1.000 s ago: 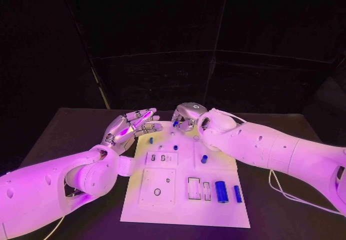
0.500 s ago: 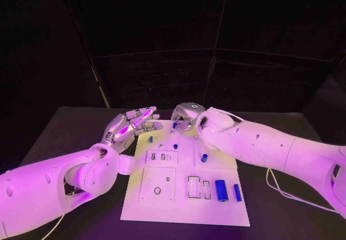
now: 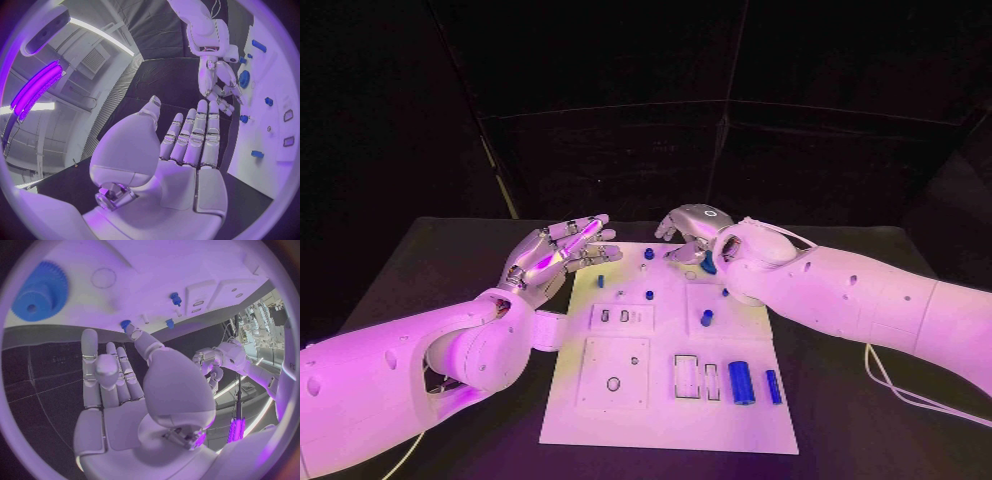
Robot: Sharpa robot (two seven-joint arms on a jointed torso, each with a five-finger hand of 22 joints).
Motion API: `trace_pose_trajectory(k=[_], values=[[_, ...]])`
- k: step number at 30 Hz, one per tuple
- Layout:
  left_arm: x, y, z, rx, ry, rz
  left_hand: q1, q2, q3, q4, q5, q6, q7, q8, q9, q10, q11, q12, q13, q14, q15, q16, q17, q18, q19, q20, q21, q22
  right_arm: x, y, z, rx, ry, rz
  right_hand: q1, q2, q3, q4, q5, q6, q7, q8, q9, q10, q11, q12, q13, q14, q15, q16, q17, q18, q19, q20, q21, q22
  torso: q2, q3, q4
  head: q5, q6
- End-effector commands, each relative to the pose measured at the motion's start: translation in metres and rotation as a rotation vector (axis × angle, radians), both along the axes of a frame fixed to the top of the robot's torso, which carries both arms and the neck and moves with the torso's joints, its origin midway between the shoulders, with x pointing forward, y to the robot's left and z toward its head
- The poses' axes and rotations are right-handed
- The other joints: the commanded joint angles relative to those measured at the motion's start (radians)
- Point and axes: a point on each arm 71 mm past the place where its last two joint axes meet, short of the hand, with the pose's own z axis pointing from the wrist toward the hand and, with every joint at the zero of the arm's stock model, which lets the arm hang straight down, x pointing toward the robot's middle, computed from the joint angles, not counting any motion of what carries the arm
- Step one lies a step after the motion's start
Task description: Assemble the parts on the task board
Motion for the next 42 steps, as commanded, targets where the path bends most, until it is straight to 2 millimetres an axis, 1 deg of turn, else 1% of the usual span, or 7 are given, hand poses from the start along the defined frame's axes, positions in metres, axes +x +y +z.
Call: trace_pose_trajectory(k=[1,6,9,10,14,21,42], values=[[0.0,0.001,0.002,-0.002,-0.012,-0.008,-0.001,0.006,-0.002,-0.006,-0.003,-0.004,0.067,-0.005,-0.001,-0.002,0.003,-0.003,-0.001,0.007,0.0,-0.006,-0.002,0.011,0.009,0.001,-0.005,-0.001,-0.005,-0.019,0.007,0.101,0.007,-0.045,-0.02,0.009,-0.006,0.021,0.009,0.017,-0.008,0.005,0.001,0.065,-0.013,0.038,0.01,0.017,-0.008,0.025,0.042,0.009,0.015,-0.003,0.007,0.001,-0.006,0.0023,-0.0099,0.005,0.001],[0.002,0.005,0.001,0.002,-0.012,0.0,-0.001,0.006,-0.002,-0.006,-0.003,-0.002,0.067,-0.006,-0.001,-0.002,0.003,-0.004,-0.001,0.008,0.0,-0.007,-0.002,0.011,0.01,0.001,-0.006,-0.001,-0.01,-0.059,0.011,0.156,0.098,-0.139,-0.065,-0.032,-0.071,0.075,0.043,0.026,-0.058,0.005,-0.002,0.281,-0.073,0.201,0.093,0.048,-0.056,0.096,0.157,-0.007,0.088,-0.043,0.069,0.096,-0.011,0.0072,-0.0208,0.008,0.002],[0.002,0.006,0.001,0.003,-0.011,0.003,-0.001,0.006,-0.002,-0.007,-0.003,0.0,0.067,-0.006,-0.001,-0.001,0.003,-0.004,-0.001,0.008,0.0,-0.007,-0.002,0.011,0.01,0.001,-0.006,-0.001,-0.011,-0.08,0.01,0.155,0.144,-0.194,-0.039,-0.049,-0.161,0.126,0.071,0.013,-0.071,0.0,-0.005,0.279,-0.091,0.413,0.26,0.071,-0.074,0.169,0.281,-0.028,0.139,-0.057,0.109,0.163,-0.013,0.011,-0.0273,0.009,0.002],[0.003,0.006,0.001,0.004,-0.011,0.004,-0.001,0.006,-0.002,-0.007,-0.003,0.0,0.067,-0.006,-0.001,-0.001,0.003,-0.004,-0.001,0.008,0.0,-0.007,-0.002,0.011,0.01,0.001,-0.006,-0.001,-0.011,-0.085,0.009,0.151,0.16,-0.21,-0.043,-0.045,-0.199,0.16,0.066,0.008,-0.061,-0.001,-0.005,0.258,-0.085,0.538,0.39,0.076,-0.059,0.197,0.34,-0.019,0.151,-0.069,0.121,0.187,-0.012,0.0125,-0.0281,0.008,0.003],[0.004,0.005,0.0,0.004,-0.011,0.003,-0.001,0.006,-0.002,-0.007,-0.003,0.0,0.067,-0.006,-0.001,-0.001,0.003,-0.004,-0.001,0.008,0.0,-0.007,-0.002,0.011,0.01,0.001,-0.006,-0.001,-0.009,-0.098,0.005,0.135,0.211,-0.251,0.006,-0.039,-0.306,0.261,0.08,-0.018,-0.047,-0.002,-0.005,0.234,-0.072,0.877,0.752,0.087,-0.053,0.252,0.45,-0.037,0.169,-0.044,0.146,0.226,-0.009,0.0135,-0.0263,0.003,0.004],[0.006,0.002,-0.001,0.003,-0.01,-0.001,-0.001,0.006,-0.002,-0.008,-0.003,0.0,0.066,-0.006,-0.001,-0.001,0.002,-0.005,-0.001,0.008,0.0,-0.008,-0.002,0.011,0.01,0.001,-0.007,-0.002,-0.004,-0.098,-0.001,0.114,0.26,-0.268,0.071,-0.042,-0.366,0.37,0.072,-0.037,-0.04,0.005,-0.005,0.256,-0.054,1.063,0.97,0.094,-0.038,0.284,0.522,-0.035,0.175,-0.036,0.166,0.252,-0.006,0.018,-0.0225,0.002,-0.001],[0.008,0.001,-0.003,0.005,-0.008,0.001,-0.002,0.007,-0.003,-0.008,-0.003,0.001,0.065,-0.007,-0.001,0.0,0.002,-0.005,-0.001,0.009,0.0,-0.009,-0.002,0.011,0.011,0.001,-0.007,-0.003,0.004,-0.088,-0.009,0.045,0.299,-0.246,0.16,0.005,-0.352,0.359,0.066,0.001,-0.046,0.036,0.0,0.329,-0.059,1.194,1.142,0.101,-0.041,0.303,0.566,-0.042,0.192,-0.036,0.195,0.295,-0.003,0.0213,-0.0232,0.005,-0.012]])
